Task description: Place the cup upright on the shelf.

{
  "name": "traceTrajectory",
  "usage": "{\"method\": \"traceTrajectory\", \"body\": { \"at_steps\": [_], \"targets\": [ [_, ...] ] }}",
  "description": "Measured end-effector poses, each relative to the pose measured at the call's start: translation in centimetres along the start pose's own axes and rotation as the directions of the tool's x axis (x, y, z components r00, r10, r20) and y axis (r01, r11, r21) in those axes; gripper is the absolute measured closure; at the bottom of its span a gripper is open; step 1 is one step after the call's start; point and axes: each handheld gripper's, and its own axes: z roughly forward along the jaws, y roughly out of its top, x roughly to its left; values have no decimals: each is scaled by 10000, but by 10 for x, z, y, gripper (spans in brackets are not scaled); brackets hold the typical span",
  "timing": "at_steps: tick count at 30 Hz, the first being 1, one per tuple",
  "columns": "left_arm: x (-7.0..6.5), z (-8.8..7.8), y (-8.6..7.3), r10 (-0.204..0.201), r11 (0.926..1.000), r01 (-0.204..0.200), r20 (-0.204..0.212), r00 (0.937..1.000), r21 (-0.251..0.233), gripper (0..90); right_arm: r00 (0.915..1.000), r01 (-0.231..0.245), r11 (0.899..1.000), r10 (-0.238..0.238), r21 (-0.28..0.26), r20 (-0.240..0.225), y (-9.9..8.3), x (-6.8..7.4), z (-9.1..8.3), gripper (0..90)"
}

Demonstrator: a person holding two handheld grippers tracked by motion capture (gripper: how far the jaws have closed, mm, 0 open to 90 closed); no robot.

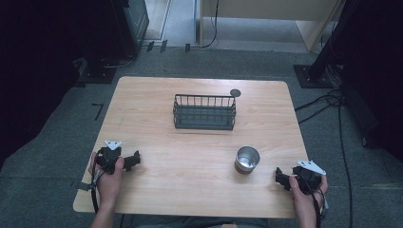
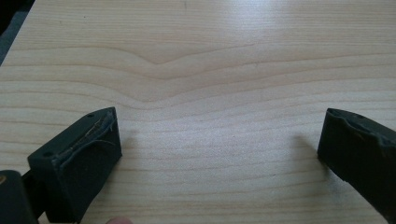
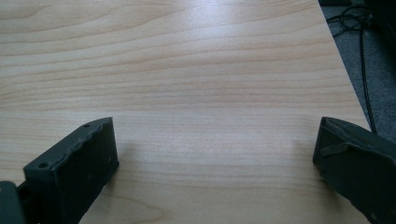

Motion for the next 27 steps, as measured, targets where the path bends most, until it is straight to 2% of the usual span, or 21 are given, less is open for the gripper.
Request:
{"method": "traceTrajectory", "body": {
  "at_steps": [6,9,12,21,26,27],
  "targets": [
    [0,0,0,0,10000,0,-2,10000,1,0,9999,-113,9999,113,-55,17,0,2,-6,38],
    [0,0,0,3,10000,-3,0,10000,4,0,9998,-127,9997,123,-203,-172,0,3,-9,39],
    [0,0,0,-5,10000,5,-1,10000,-2,0,9984,158,9992,-178,-378,-531,3,7,-14,30],
    [0,0,0,-5,10000,5,0,10000,-3,0,9937,617,9968,-661,-509,-909,8,24,-22,20],
    [0,0,0,-2,10000,2,0,10000,-1,0,9875,844,9946,-915,-600,-1284,9,30,-26,20],
    [0,0,0,-4,10000,4,0,10000,-3,0,9839,969,9934,-1049,-614,-1450,9,34,-27,20]
  ]
}}
